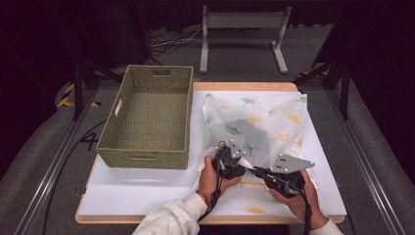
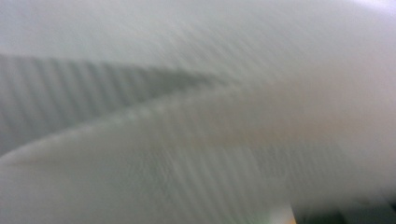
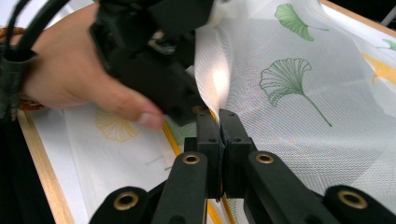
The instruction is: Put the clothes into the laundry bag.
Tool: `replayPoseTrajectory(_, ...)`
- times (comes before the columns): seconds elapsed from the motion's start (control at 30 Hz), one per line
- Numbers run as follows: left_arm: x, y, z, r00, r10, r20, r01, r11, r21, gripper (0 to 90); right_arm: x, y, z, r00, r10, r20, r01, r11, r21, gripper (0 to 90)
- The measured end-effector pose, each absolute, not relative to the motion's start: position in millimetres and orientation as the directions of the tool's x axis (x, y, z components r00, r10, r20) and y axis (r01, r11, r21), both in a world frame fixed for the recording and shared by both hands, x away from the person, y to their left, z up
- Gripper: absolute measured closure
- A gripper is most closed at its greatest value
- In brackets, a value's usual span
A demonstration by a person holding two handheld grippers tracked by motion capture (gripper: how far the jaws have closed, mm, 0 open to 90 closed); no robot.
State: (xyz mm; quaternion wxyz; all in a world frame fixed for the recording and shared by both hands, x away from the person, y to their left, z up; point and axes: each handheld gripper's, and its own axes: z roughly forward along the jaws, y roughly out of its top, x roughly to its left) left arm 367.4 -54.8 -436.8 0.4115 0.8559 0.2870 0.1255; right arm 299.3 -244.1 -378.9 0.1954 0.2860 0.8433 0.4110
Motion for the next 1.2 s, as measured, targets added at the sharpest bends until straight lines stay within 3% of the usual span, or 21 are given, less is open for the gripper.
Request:
replayPoseTrajectory(0.17, 352, -40, -435, 0.843, 0.538, 0.001, 0.332, -0.521, 0.787, 66.8, 298, -243, -377, -0.764, 0.639, -0.090, 0.319, 0.494, 0.809, 88.9)
replayPoseTrajectory(0.27, 345, -37, -432, 0.855, 0.518, 0.031, 0.302, -0.545, 0.783, 80.9, 298, -242, -376, -0.764, 0.639, -0.090, 0.317, 0.493, 0.810, 88.9)
replayPoseTrajectory(0.37, 345, -42, -431, 0.859, 0.508, 0.063, 0.280, -0.568, 0.774, 83.9, 297, -242, -374, -0.763, 0.640, -0.089, 0.315, 0.488, 0.814, 88.9)
replayPoseTrajectory(0.7, 382, -60, -443, 0.715, 0.698, -0.028, 0.468, -0.448, 0.762, 68.6, 298, -239, -377, -0.774, 0.627, -0.085, 0.318, 0.502, 0.804, 88.9)
replayPoseTrajectory(1.2, 397, -65, -442, 0.645, 0.763, -0.054, 0.521, -0.386, 0.761, 56.3, 299, -239, -379, -0.765, 0.637, -0.096, 0.316, 0.501, 0.806, 89.1)
